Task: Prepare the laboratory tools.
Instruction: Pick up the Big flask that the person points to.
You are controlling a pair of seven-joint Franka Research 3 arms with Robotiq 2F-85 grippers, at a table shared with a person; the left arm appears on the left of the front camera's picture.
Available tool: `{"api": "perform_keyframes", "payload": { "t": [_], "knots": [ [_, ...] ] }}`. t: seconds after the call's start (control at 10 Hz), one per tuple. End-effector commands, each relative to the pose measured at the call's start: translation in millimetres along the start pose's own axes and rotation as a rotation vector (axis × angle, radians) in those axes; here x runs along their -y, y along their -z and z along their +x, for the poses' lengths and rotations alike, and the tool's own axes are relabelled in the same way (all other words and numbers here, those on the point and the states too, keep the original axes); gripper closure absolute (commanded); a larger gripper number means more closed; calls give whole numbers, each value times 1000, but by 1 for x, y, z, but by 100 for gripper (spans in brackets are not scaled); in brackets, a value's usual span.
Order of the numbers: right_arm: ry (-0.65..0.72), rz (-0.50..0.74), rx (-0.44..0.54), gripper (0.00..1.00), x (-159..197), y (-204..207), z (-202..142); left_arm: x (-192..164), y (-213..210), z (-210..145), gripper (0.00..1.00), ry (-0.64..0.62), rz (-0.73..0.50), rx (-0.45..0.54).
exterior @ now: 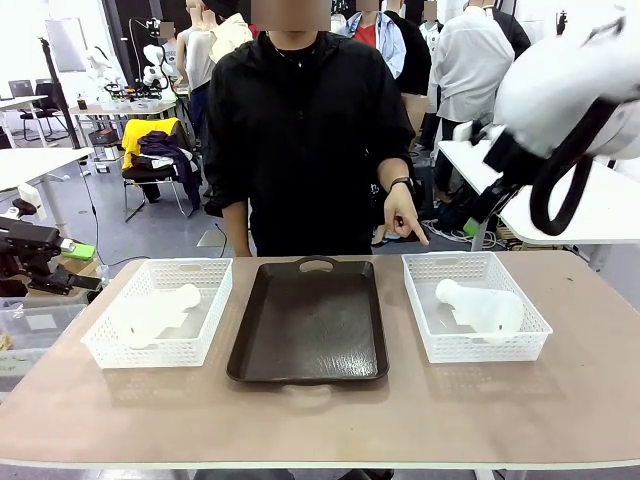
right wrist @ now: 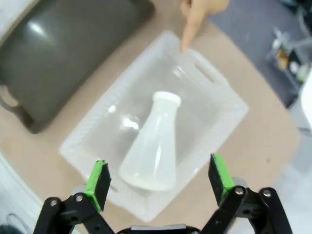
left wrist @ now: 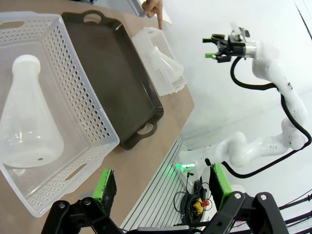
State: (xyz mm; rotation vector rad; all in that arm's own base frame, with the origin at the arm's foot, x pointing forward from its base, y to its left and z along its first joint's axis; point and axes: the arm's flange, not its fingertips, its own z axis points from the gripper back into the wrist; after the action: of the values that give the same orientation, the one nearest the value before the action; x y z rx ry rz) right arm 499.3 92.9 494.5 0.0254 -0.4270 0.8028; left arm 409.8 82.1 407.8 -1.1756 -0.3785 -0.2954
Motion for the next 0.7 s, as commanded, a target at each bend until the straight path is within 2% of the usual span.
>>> {"api": "perform_keyframes", "payload": {
  "t": [0.0,0.4,0.6],
  "knots": [
    [-3,-96,-161,0,5,43,23,0,-2,-1,0,1,3,2],
    [-22,-159,-273,0,10,120,45,0,-2,-1,0,1,3,2],
    [7,-98,-317,0,8,135,47,0,-2,-1,0,1,3,2]
  ]
}}
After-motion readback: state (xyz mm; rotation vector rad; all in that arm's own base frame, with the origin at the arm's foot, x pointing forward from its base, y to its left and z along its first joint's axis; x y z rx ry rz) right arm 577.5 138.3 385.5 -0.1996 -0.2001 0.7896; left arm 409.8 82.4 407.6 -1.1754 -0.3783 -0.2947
